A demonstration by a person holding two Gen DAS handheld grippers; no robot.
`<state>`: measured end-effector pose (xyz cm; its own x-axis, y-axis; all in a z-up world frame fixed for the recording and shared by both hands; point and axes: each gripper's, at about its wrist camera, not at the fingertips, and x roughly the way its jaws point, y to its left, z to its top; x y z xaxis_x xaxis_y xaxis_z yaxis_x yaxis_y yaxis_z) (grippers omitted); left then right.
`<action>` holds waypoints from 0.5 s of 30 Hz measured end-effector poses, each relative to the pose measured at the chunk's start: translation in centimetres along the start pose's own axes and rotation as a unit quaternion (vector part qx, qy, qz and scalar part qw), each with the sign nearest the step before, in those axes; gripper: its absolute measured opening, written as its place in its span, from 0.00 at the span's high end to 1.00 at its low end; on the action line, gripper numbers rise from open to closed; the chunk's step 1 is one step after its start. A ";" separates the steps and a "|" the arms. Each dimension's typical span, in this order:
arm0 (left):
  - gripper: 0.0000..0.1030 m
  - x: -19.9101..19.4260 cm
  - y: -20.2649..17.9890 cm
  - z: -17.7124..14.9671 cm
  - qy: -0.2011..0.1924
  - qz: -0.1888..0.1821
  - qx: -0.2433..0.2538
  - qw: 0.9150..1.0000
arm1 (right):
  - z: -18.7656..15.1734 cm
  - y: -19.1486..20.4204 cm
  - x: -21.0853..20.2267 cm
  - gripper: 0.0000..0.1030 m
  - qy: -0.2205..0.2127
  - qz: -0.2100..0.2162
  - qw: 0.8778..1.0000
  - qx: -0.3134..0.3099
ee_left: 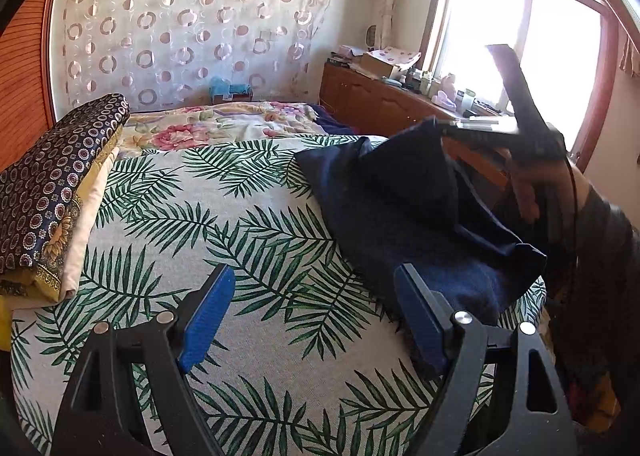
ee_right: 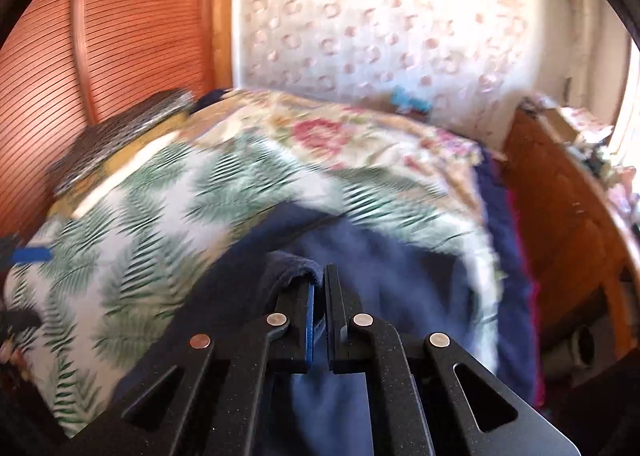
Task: Fold small clothes
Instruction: 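Grasp the navy shirt edge with the right gripper and lift it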
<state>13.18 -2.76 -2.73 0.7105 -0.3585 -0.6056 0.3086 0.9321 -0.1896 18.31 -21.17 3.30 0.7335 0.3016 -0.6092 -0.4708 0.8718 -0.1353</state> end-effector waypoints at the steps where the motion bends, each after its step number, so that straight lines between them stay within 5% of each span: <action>1: 0.20 0.0 0.0 0.0 0.000 0.000 0.001 1.000 | 0.5 -1.2 0.1 0.96 0.000 -0.013 1.000 0.009; 5: 0.20 0.1 -0.1 0.0 0.001 0.000 0.002 1.000 | 2.4 -5.8 1.2 0.96 0.008 -0.063 0.997 0.048; 9: 0.20 0.3 -0.3 -0.1 0.004 0.001 0.003 1.000 | 2.2 -10.0 4.7 0.96 0.067 -0.114 0.986 0.105; 15: 0.20 0.8 -0.3 -0.3 0.010 0.000 0.004 1.000 | -0.1 -12.2 6.8 0.63 0.117 -0.148 0.972 0.142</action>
<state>13.48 -3.33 -3.35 0.6973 -0.3578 -0.6211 0.3144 0.9314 -0.1835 29.02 -29.83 0.71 0.6694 -0.0454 -0.7415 -0.0780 0.9883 -0.1309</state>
